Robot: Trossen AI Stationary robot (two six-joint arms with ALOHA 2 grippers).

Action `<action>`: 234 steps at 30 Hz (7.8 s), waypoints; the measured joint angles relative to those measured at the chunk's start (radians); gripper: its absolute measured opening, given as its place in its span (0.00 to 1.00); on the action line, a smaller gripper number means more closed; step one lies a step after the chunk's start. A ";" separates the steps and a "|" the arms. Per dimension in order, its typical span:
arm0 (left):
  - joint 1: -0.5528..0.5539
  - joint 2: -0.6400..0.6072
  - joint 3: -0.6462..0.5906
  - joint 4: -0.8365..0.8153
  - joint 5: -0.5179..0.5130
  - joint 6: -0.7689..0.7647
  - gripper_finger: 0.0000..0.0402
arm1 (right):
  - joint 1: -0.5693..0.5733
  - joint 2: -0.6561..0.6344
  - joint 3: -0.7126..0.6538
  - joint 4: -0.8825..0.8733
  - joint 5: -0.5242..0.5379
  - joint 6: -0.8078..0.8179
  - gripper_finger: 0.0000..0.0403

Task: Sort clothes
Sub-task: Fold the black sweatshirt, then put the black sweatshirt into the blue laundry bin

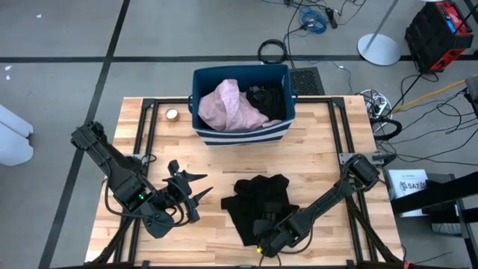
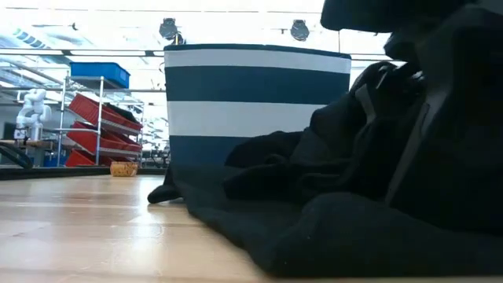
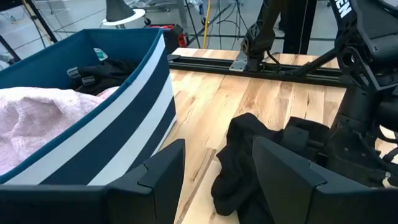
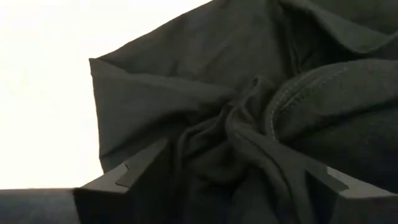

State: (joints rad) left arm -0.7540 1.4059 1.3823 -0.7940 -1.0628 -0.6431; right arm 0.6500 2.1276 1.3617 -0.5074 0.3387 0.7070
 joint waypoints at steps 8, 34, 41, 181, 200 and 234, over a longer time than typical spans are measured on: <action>0.000 0.000 0.000 -0.001 0.011 0.005 0.50 | 0.008 0.014 0.003 -0.051 0.015 0.029 0.61; 0.000 0.000 0.000 0.002 0.057 0.034 0.50 | 0.067 -0.116 0.028 -0.240 -0.061 0.153 0.09; 0.000 0.000 0.000 0.002 0.057 0.049 0.50 | 0.064 -0.296 0.036 -0.375 0.079 0.140 0.09; 0.151 0.072 0.000 -0.065 0.098 0.206 0.50 | -1.325 -0.217 0.990 0.683 -0.659 -0.394 0.09; 0.150 0.072 0.000 -0.024 0.094 0.203 0.50 | -1.279 -0.155 0.730 -0.236 -0.870 -0.869 0.09; 0.172 0.073 0.000 0.043 0.100 0.152 0.50 | -1.270 -0.156 0.506 -0.487 -0.536 -1.006 0.35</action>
State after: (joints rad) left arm -0.5819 1.4788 1.3823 -0.7506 -0.9627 -0.4908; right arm -0.6203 1.9718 1.8682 -0.9949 -0.1969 -0.2994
